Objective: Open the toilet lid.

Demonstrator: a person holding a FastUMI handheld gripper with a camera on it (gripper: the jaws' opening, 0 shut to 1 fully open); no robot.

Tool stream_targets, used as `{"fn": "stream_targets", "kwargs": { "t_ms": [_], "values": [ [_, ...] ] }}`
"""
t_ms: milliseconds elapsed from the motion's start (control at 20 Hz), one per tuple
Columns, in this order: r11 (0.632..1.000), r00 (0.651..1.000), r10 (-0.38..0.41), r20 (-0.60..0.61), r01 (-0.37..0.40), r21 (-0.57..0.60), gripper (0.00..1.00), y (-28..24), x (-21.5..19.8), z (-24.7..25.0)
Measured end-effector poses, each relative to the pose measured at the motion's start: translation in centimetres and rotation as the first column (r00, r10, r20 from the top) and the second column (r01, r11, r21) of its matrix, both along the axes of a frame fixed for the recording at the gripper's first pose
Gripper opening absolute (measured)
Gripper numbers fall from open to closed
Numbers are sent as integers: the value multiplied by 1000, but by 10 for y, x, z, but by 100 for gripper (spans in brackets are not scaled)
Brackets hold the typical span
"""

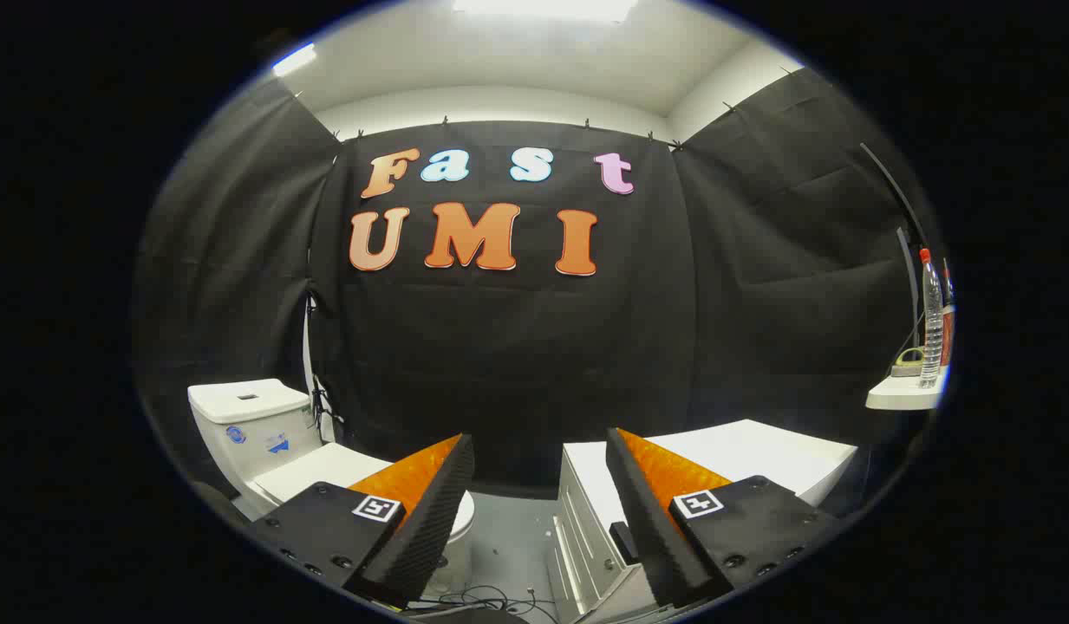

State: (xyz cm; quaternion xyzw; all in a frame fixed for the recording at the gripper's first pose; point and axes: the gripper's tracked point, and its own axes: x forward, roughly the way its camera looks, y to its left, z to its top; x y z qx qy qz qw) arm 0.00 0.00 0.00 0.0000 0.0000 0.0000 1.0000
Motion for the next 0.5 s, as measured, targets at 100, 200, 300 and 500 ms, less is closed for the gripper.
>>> {"fn": "stream_targets", "kwargs": {
  "t_ms": [100,200,300,500],
  "values": [
    [1000,1000,6,-4,-6,3,98,1,0,-1],
    [1000,1000,8,-4,-8,2,98,1,0,-1],
    [1000,1000,8,-2,-8,4,98,1,0,-1],
    [1000,1000,5,-1,-5,15,98,-1,-1,0]
  ]
}}
